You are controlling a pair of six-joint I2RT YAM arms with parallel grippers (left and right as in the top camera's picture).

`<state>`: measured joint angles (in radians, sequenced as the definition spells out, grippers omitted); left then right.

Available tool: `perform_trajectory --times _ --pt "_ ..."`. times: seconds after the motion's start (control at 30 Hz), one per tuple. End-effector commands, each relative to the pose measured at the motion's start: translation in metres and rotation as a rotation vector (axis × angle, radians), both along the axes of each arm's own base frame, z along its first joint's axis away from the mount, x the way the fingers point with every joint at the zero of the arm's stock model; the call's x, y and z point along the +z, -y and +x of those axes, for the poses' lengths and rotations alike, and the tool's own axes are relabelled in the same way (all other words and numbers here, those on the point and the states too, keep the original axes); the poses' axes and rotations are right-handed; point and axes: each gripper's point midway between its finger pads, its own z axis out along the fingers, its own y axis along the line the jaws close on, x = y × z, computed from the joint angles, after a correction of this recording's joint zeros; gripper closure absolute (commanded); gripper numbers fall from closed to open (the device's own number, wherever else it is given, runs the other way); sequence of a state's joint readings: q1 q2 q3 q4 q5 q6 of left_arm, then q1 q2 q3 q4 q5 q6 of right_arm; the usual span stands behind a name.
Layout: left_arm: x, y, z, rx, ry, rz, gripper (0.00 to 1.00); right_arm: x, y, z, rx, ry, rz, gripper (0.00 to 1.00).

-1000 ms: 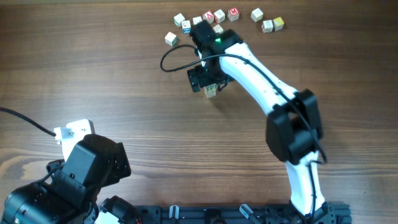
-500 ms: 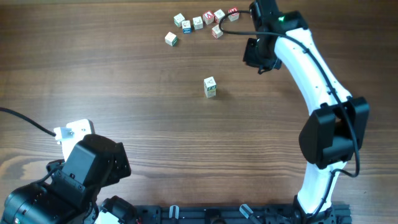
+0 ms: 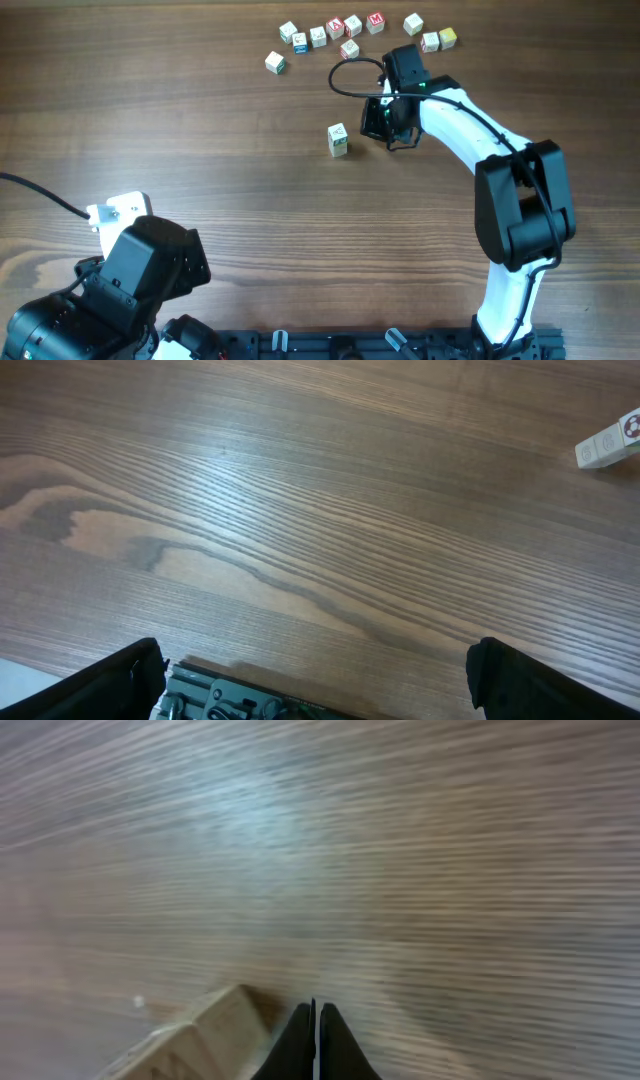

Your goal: Form a tower

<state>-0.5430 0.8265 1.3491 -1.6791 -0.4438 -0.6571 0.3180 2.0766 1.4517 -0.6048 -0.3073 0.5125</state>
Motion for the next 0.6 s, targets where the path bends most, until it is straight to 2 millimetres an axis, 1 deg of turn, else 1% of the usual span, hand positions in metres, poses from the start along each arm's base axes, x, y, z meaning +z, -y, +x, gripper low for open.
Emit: perform_trajectory --times 0.0,0.2,0.37,0.43,0.57 --pt "0.0 -0.001 0.0 0.013 0.004 -0.005 0.0 -0.013 -0.012 -0.012 0.012 -0.042 0.09 0.96" --pt "0.0 -0.001 0.0 0.013 0.004 -0.005 0.0 -0.026 -0.019 -0.021 0.013 -0.044 0.158 0.96" --pt "0.0 -0.001 0.0 0.013 0.004 -0.005 0.0 -0.026 -0.021 -0.023 0.03 -0.047 0.169 0.96" --pt "0.0 -0.001 0.0 0.013 0.004 -0.005 0.0 -0.023 -0.025 -0.025 0.06 -0.044 0.19 0.96" --pt "0.0 -0.001 0.0 0.013 0.004 -0.005 0.0 -0.023 -0.025 -0.025 0.061 -0.044 0.19 0.96"
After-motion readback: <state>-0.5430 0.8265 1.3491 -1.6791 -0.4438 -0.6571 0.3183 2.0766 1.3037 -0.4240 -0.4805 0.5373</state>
